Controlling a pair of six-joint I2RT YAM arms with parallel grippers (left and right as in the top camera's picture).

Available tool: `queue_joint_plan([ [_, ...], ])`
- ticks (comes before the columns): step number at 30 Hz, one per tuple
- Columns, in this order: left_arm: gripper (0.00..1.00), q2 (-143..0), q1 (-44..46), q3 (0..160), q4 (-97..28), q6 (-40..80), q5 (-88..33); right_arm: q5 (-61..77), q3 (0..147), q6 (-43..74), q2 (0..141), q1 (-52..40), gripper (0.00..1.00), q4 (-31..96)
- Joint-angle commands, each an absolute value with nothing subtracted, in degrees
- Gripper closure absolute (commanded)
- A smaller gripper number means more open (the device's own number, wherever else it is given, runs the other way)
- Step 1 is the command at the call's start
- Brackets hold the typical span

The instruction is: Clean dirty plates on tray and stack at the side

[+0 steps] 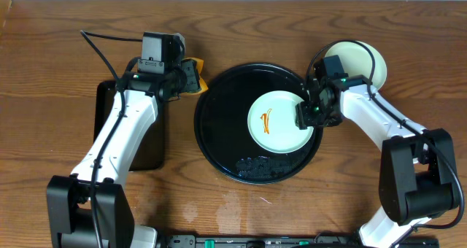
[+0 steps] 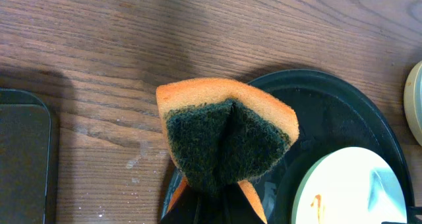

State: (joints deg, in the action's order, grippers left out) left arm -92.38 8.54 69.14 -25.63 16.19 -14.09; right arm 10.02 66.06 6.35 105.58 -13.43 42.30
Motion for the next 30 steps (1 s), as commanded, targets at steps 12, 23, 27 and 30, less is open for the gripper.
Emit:
queue_joint_plan([
  [12,0.92,-92.31,8.62,70.30,-25.98,17.02,-14.59,9.43,59.92,12.91,106.10,-17.15,0.78,33.76],
  [23,0.92,-92.51,13.30,69.54,-25.82,19.59,-14.61,9.21,59.92,16.45,106.19,-18.57,0.99,25.39],
  [27,0.92,-92.82,16.08,69.45,-24.21,19.90,-14.57,9.19,59.92,18.09,106.41,-18.96,0.99,22.02],
  [30,0.92,-93.97,17.72,69.45,-22.72,22.85,-14.55,9.21,59.92,19.97,107.37,-18.96,0.99,19.25],
])
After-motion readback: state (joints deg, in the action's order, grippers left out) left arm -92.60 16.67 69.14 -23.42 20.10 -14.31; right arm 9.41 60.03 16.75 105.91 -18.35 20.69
